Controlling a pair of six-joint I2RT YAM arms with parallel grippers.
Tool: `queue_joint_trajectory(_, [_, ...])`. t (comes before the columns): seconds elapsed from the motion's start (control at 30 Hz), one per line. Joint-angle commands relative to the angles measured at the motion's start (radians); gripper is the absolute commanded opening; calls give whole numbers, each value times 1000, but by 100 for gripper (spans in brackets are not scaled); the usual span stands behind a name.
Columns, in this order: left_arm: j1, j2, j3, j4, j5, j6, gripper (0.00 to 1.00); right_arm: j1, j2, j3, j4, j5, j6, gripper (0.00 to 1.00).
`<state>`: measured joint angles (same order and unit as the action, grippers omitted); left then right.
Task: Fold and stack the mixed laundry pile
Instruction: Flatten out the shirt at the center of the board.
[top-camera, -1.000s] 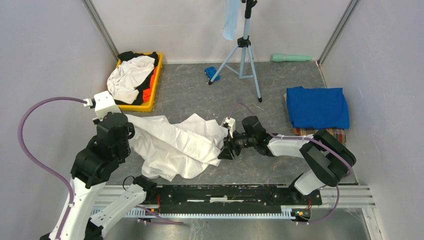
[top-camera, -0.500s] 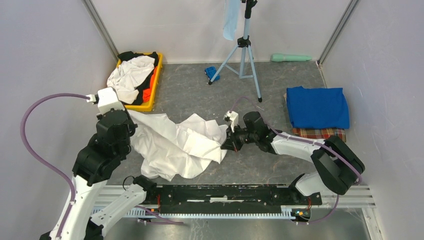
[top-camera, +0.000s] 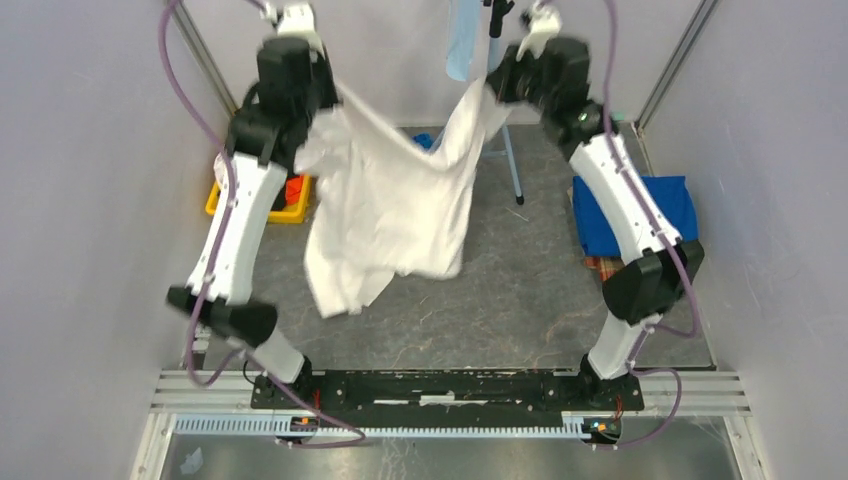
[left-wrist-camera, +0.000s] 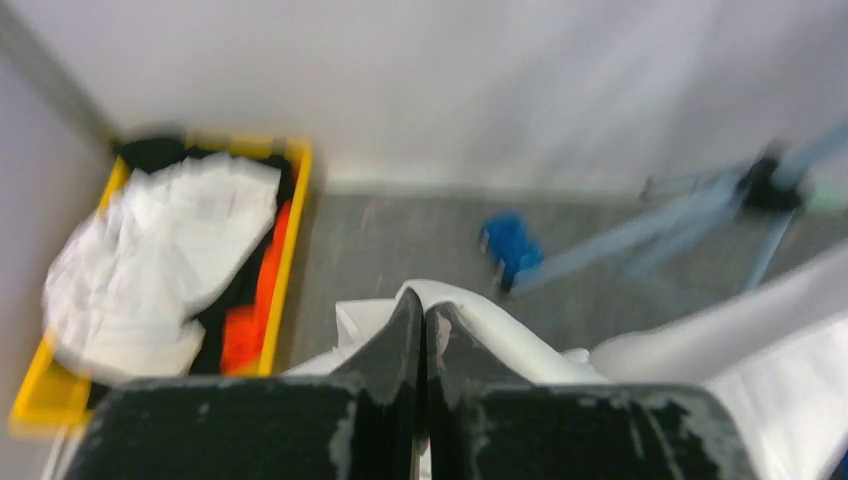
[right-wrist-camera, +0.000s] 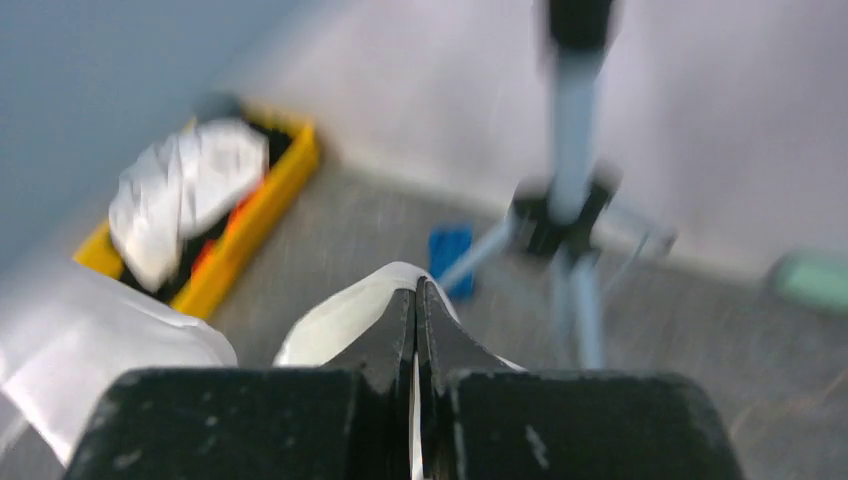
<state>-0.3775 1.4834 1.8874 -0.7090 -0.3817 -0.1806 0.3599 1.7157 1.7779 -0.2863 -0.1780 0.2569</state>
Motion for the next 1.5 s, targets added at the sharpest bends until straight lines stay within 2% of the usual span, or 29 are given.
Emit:
queue_joint_trajectory(0.0, [172, 249, 617, -33, 351, -32, 2, -81, 143, 522, -187, 44, 1, 0])
queue_joint_trajectory(0.03, [178, 286, 747, -24, 414, -36, 2, -108, 142, 602, -183, 11, 18, 0])
queue_joint_trajectory(0.07, [178, 288, 802, 5, 482, -31, 2, -123, 109, 601, -159, -7, 21, 0])
queue_joint_trajectory(0.1, [177, 247, 784, 72, 536, -21, 2, -131, 35, 532, -117, -6, 7, 0])
queue_joint_trajectory(0.13, [177, 165, 688, 160, 600, -9, 2, -130, -68, 406, -69, 3, -13, 0])
queue_joint_trajectory(0.17, [178, 78, 559, 249, 622, 10, 2, -130, -175, 268, 4, 5, -35, 0])
queue_joint_trajectory(0.23, [177, -149, 155, 483, 610, 42, 2, -131, -384, -19, 106, 41, -70, 0])
queue_joint_trajectory(0.27, [178, -265, 4, 553, 602, 60, 2, -130, -481, -158, 125, 73, -87, 0])
queue_joint_trajectory(0.37, [177, -555, -418, 609, 519, 50, 2, -131, -728, -536, 177, 129, -98, 0])
queue_joint_trajectory(0.47, [178, -793, -804, 623, 456, -86, 4, -131, -922, -909, 302, 108, -58, 0])
queue_joint_trajectory(0.5, [177, -865, -938, 621, 445, -153, 9, -130, -978, -1043, 352, 105, -29, 0])
queue_joint_trajectory(0.53, [177, -928, -1051, 608, 438, -210, 19, -130, -1015, -1147, 387, 108, -3, 1])
queue_joint_trajectory(0.57, [177, -979, -1140, 594, 424, -283, 36, -129, -1034, -1244, 397, 120, 32, 2])
queue_joint_trajectory(0.6, [178, -1027, -1222, 554, 389, -365, 67, -128, -1040, -1313, 377, 128, 62, 3])
queue_joint_trajectory(0.63, [178, -1073, -1265, 470, 334, -408, 88, -129, -1037, -1359, 337, 120, 85, 5])
queue_joint_trajectory(0.67, [177, -1116, -1294, 395, 286, -442, 95, -129, -1033, -1396, 310, 98, 99, 8])
queue_joint_trajectory(0.73, [178, -1195, -1326, 275, 185, -510, 100, -130, -1039, -1457, 289, 41, 110, 10])
queue_joint_trajectory(0.8, [178, -1275, -1348, 210, 128, -539, 100, -129, -1076, -1504, 288, 8, 119, 20])
queue_joint_trajectory(0.83, [178, -1316, -1352, 188, 106, -548, 100, -129, -1097, -1510, 289, -1, 121, 29])
queue_joint_trajectory(0.9, [177, -1390, -1356, 150, 44, -578, 98, -129, -1133, -1504, 256, -20, 116, 38])
queue_joint_trajectory(1.0, [177, -1449, -1369, 140, 20, -576, 96, -127, -1151, -1464, 232, -34, 93, 43])
queue_joint_trajectory(1.1, [177, -1426, -1385, 139, 15, -573, 90, -128, -1126, -1408, 204, -72, 70, 48])
queue_joint_trajectory(1.17, [177, -1348, -1396, 183, 75, -564, 84, -127, -1113, -1367, 173, -72, 54, 54])
queue_joint_trajectory(1.23, [178, -1187, -1372, 218, 186, -528, 82, -125, -1120, -1321, 122, -17, 38, 64])
queue_joint_trajectory(1.33, [177, -884, -1279, 223, 341, -442, 83, -122, -1140, -1255, -2, 181, 42, 68])
queue_joint_trajectory(1.47, [178, -614, -1176, 223, 316, -400, 88, -121, -1196, -1223, -91, 365, 55, 74])
